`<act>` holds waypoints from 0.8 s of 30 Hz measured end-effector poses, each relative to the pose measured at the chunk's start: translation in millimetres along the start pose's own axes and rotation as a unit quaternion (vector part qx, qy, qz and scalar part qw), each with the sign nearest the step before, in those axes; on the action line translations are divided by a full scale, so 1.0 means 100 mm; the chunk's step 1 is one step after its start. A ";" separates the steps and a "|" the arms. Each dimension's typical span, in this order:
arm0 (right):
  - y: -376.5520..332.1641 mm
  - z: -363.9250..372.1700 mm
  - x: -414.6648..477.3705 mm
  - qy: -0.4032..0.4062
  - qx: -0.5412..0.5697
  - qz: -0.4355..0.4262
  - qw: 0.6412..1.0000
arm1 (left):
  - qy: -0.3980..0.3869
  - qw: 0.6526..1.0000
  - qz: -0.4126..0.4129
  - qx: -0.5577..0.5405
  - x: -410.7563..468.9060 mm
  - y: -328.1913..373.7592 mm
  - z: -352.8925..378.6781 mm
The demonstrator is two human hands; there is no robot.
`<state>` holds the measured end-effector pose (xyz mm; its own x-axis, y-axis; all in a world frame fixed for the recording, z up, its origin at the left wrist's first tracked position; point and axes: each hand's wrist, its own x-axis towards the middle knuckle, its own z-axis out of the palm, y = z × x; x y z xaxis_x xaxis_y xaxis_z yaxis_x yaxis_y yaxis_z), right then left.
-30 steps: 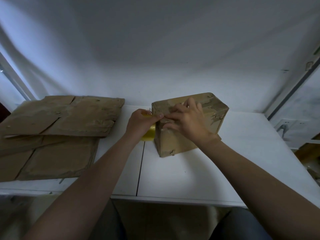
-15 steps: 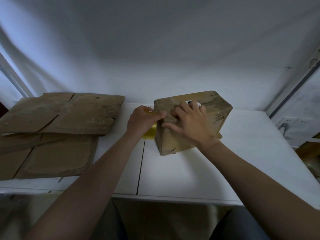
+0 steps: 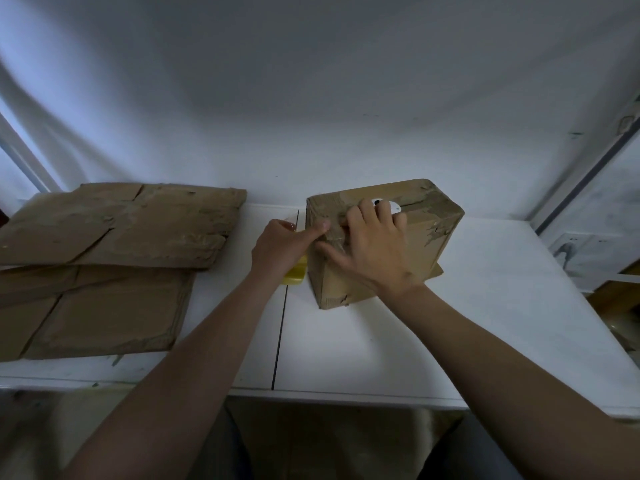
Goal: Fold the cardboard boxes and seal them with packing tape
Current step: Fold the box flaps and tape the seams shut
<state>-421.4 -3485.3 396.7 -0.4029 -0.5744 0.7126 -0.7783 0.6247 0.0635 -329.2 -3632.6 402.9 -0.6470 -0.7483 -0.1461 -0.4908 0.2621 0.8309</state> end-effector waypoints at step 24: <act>0.99 -0.23 0.57 -0.274 0.131 0.193 0.933 | 0.067 0.997 0.035 0.018 -0.08 0.09 -0.02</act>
<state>-511.0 -3444.2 459.8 -0.8068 -0.5630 0.1792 -0.5872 0.7306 -0.3485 -327.4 -3625.8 412.3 -0.5988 -0.8008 -0.0132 -0.4692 0.3373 0.8161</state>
